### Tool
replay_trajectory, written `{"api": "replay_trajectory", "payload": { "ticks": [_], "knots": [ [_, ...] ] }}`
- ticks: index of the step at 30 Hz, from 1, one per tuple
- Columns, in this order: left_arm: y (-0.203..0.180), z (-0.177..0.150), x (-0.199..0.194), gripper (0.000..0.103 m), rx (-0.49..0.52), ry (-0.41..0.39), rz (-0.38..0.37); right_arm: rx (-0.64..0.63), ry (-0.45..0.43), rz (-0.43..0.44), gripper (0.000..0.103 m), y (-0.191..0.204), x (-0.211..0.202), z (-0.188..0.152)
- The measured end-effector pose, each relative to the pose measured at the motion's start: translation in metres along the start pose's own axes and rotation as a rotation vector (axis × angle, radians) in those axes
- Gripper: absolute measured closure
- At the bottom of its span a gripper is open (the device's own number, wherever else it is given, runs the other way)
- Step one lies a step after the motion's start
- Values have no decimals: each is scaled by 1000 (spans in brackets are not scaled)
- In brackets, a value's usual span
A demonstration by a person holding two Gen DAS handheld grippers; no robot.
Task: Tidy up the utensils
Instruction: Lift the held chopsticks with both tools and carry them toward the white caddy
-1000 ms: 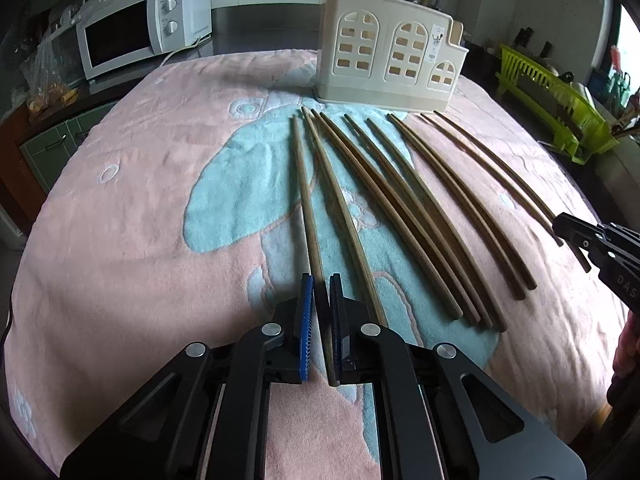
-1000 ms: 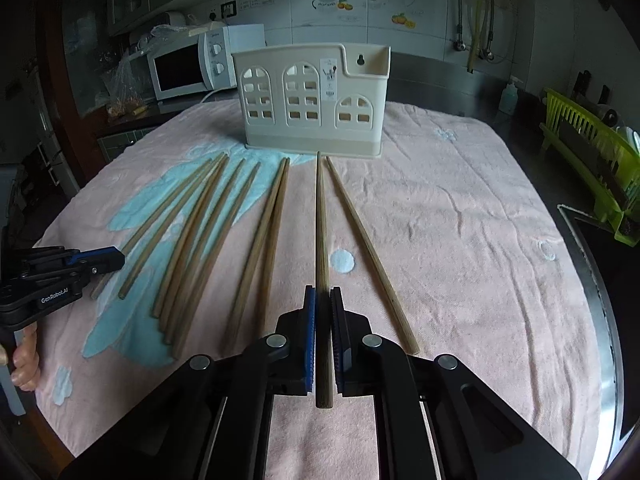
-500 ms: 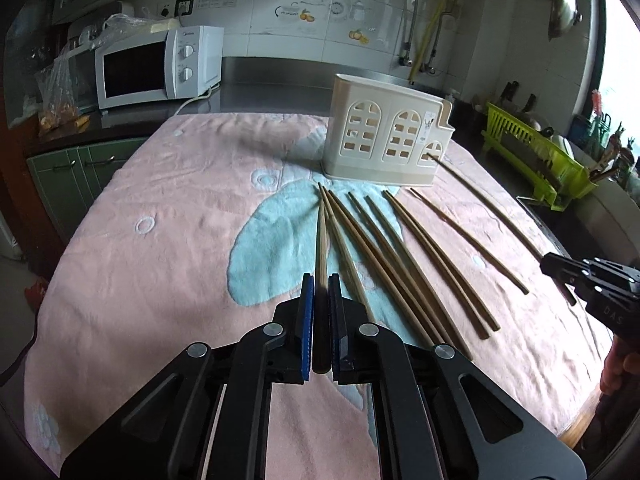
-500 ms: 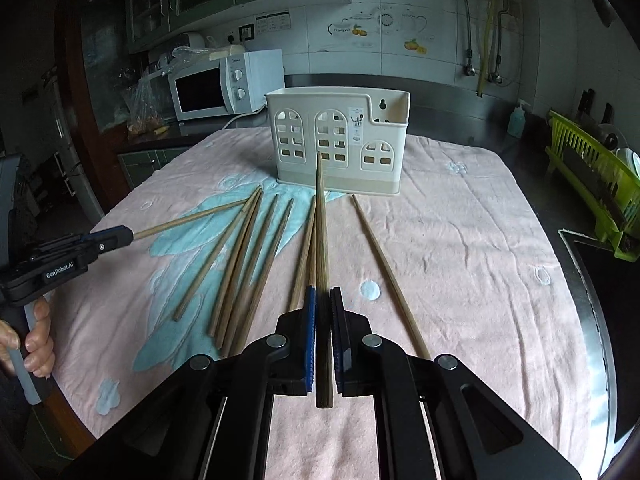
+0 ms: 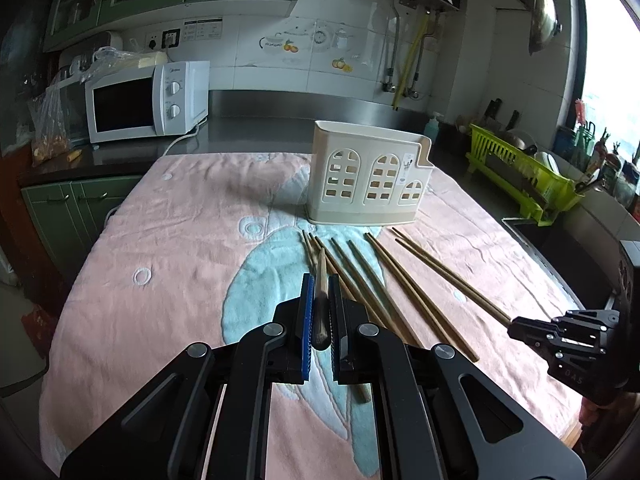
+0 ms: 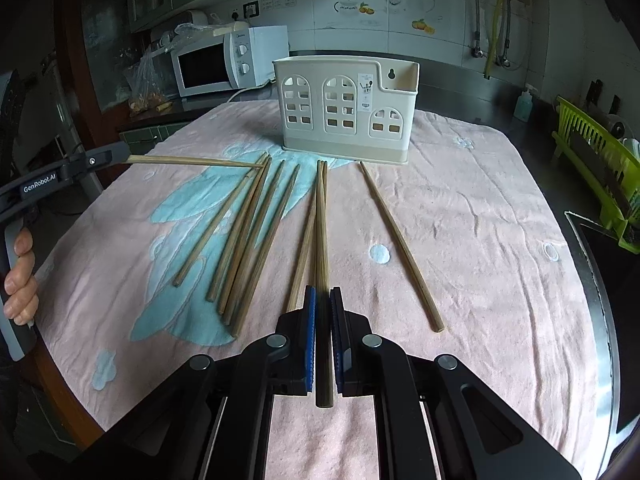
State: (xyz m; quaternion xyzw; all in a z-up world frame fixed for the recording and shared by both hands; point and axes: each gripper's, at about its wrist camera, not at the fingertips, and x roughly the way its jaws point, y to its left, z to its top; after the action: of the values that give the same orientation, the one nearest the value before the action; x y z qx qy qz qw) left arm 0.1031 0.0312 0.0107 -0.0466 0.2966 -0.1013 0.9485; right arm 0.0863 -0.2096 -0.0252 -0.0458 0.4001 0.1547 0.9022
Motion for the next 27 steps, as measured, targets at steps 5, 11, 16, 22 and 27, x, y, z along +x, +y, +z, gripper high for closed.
{"api": "replay_trajectory", "payload": {
  "ticks": [5,11,16,22,27],
  "knots": [
    [-1,6,-2,97,8,-8,-2,22,25,16,96,-4,4,-2],
    [-6,14,-5,97,32,-28,-6,32,-19,-1,96,-6,-5,6],
    [-8,19,-4,97,45,-32,-1,51,-74,4,96,-7,-13,14],
    [-6,21,0,97,43,-27,1,61,-155,-4,96,-4,-21,27],
    [-2,23,2,97,36,-28,-4,66,-197,-4,96,-5,-27,39]
  ]
}}
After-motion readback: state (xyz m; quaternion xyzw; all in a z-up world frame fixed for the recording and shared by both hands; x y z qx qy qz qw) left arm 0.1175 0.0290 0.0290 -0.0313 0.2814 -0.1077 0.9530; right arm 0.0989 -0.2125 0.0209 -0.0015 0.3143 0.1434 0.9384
